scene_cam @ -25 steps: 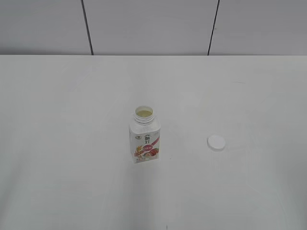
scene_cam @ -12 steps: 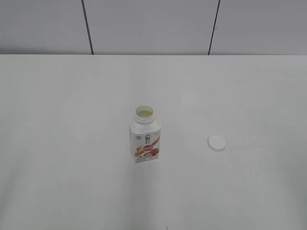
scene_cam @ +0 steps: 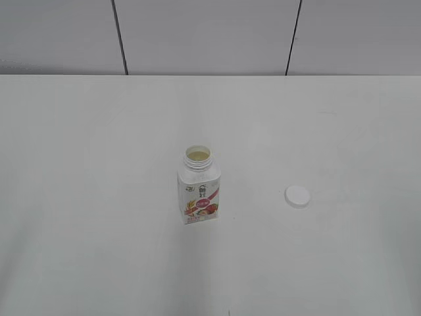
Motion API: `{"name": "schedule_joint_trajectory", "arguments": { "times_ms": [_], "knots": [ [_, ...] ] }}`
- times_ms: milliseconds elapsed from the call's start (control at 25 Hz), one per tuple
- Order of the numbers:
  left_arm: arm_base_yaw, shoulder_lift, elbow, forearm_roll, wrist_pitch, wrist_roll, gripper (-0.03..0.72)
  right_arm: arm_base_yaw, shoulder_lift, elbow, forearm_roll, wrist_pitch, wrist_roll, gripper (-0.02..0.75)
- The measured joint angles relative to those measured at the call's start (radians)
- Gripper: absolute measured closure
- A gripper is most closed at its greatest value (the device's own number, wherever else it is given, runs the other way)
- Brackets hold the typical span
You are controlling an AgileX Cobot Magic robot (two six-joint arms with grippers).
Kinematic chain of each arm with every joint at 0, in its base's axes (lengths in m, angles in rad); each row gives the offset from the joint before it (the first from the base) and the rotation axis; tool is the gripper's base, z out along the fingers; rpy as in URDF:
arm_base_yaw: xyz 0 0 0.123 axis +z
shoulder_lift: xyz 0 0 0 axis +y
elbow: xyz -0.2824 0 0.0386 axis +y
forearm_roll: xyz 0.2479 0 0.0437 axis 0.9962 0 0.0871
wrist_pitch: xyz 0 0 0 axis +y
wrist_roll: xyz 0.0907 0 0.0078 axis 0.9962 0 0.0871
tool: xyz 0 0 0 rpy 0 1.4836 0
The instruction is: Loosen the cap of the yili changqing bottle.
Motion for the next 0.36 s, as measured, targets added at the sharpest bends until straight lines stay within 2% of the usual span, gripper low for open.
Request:
{"name": "schedule_joint_trajectory", "arguments": {
  "times_ms": [360],
  "knots": [
    [0.000, 0.000, 0.000, 0.000, 0.000, 0.000, 0.140, 0.000, 0.000, 0.000, 0.000, 0.000, 0.001, 0.192]
  ]
}}
